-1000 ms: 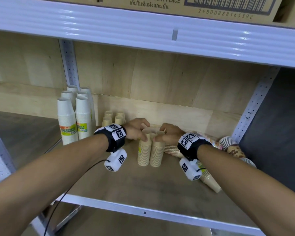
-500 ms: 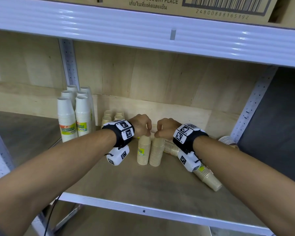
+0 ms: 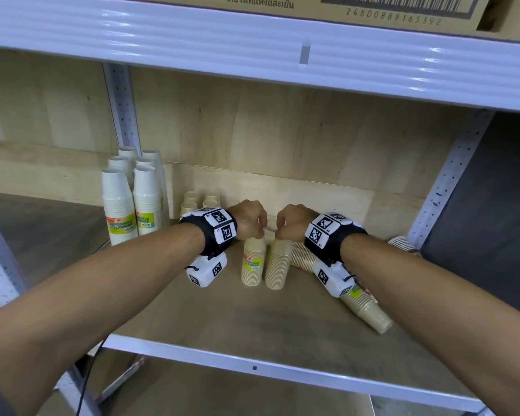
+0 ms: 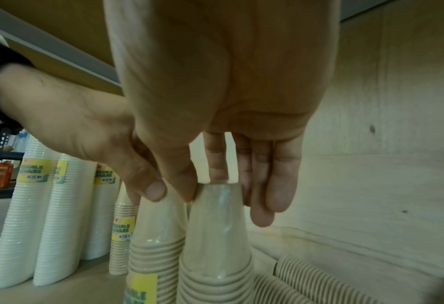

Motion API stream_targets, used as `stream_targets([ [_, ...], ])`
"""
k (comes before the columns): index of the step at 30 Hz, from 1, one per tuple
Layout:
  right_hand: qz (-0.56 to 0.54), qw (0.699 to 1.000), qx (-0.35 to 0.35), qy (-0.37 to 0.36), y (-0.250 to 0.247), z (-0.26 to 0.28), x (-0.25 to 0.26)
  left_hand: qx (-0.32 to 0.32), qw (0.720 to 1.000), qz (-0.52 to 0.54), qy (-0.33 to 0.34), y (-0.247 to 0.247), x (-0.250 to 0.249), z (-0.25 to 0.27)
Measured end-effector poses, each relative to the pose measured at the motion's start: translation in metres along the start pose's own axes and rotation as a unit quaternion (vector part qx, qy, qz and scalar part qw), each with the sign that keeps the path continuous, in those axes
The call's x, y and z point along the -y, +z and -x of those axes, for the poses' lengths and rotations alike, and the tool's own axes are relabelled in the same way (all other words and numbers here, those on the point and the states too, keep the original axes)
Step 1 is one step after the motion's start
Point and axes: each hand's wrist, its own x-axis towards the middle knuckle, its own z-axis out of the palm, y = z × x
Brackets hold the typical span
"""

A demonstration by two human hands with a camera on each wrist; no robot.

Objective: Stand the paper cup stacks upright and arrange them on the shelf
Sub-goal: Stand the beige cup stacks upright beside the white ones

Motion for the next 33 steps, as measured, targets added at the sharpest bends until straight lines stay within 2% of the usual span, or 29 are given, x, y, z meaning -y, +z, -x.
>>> stream_targets([
  [4,-0.019,1.000,0.013,-0.008,-0.004,0.002,-0.001,-0.012,1.000,0.009,-0.011,0.001,0.003,-0.002],
  [11,-0.011,0.999,-0.013,0.036,0.001,-0.004,0.005,0.003,1.000,0.011,0.005,0.000,0.000,-0.003],
  [15,-0.009,1.000,0.026,0.008,-0.004,-0.001,0.007,0.001,1.000,0.013,0.004,0.001,0.000,-0.004],
  [24,-0.014,0.999,-0.029,0.038,-0.002,-0.006,0.014,0.014,1.000,0.002,0.005,-0.001,-0.001,-0.006],
  [29,-0.031,0.999,0.019,0.025,-0.004,-0.008,0.018,0.036,0.999,-0.005,0.007,-0.006,-0.006,-0.008],
  [33,-0.055,0.998,0.027,0.013,-0.006,-0.010,0.017,0.065,0.998,-0.016,0.008,-0.012,-0.009,-0.009],
])
